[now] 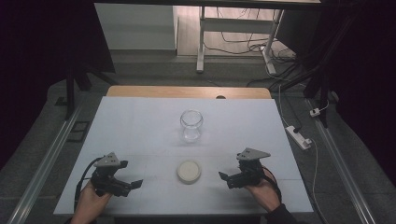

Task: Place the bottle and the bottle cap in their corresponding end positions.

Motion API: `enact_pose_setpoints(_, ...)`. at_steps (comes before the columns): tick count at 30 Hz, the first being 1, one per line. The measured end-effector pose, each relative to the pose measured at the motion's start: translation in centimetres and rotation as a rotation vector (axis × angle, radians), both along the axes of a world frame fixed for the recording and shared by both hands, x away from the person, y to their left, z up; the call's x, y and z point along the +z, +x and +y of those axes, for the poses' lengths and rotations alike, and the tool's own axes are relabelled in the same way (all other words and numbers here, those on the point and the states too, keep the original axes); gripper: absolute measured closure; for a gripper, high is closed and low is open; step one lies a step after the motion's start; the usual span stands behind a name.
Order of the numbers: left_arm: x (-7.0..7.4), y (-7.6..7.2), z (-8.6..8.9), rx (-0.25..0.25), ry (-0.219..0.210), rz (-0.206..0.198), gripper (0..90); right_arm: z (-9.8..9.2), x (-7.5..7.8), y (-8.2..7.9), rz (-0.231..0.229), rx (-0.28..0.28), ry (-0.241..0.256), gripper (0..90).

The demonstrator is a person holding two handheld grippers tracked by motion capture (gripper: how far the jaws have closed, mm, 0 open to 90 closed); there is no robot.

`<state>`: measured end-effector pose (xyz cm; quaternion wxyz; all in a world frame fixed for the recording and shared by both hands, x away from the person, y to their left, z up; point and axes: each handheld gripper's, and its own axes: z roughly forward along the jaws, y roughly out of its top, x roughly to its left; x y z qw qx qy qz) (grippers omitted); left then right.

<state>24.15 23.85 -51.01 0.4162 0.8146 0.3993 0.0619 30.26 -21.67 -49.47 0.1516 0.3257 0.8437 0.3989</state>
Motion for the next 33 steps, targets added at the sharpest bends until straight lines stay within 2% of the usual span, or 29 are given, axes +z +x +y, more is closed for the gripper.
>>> enact_pose_setpoints(10,-0.3,-1.4,1.5,0.046,-0.007,0.006,0.0,-3.2,-0.4,-1.7,0.021,-0.071,0.015,0.0)
enact_pose_setpoints(20,-0.7,-3.0,2.9,0.093,-0.001,0.013,0.0,-6.3,-0.5,-3.4,0.019,-0.159,0.006,0.0)
enact_pose_setpoints(25,-0.9,-3.7,3.7,0.122,0.004,0.014,0.0,-7.5,-0.4,-4.2,0.021,-0.199,0.019,0.0)
enact_pose_setpoints(33,-1.2,-4.9,4.4,0.157,0.044,0.024,0.0,-8.7,-0.5,-5.1,0.054,-0.239,0.014,0.0)
